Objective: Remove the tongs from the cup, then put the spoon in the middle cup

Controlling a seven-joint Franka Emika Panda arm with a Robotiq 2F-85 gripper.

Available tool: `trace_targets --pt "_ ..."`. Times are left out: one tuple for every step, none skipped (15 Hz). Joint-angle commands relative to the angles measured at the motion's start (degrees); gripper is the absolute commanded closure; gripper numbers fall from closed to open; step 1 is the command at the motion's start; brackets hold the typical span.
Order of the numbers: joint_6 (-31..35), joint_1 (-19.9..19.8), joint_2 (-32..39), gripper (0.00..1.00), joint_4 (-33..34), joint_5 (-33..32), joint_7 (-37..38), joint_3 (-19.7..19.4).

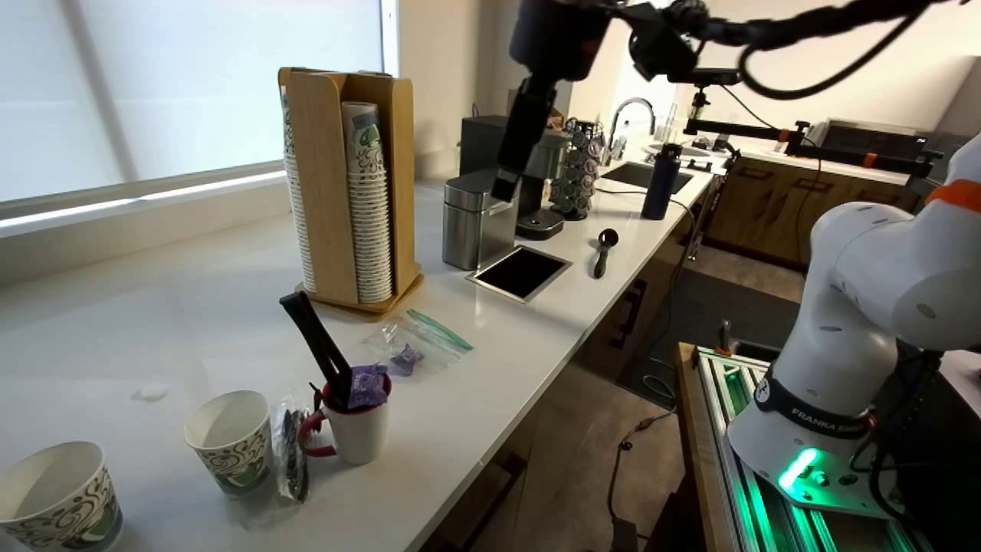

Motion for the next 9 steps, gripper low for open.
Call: trace_targets --pt "-3.2 0.6 13.8 0.0 11.5 -1.0 1.2 -1.9" --pt "-0.4 1.8 7.6 0.0 5.3 -1.2 0.9 -3.0" --pt "-0.3 2.1 10.0 0.0 7.0 -1.4 0.7 -3.9" --pt "-0.3 2.5 10.9 0.0 7.3 -1.6 0.7 -4.5" --pt "-0.3 2.7 10.8 0.0 7.3 -1.6 0.6 -4.7" --pt "-0.3 2.9 10.4 0.0 7.2 -1.6 0.6 -4.7" --pt "-0.3 3.1 9.9 0.0 7.1 -1.6 0.6 -4.6" --pt "-0.3 3.3 9.4 0.0 7.0 -1.6 0.6 -4.6" --pt "0.0 3.3 11.6 0.0 8.7 -2.6 0.8 -4.2"
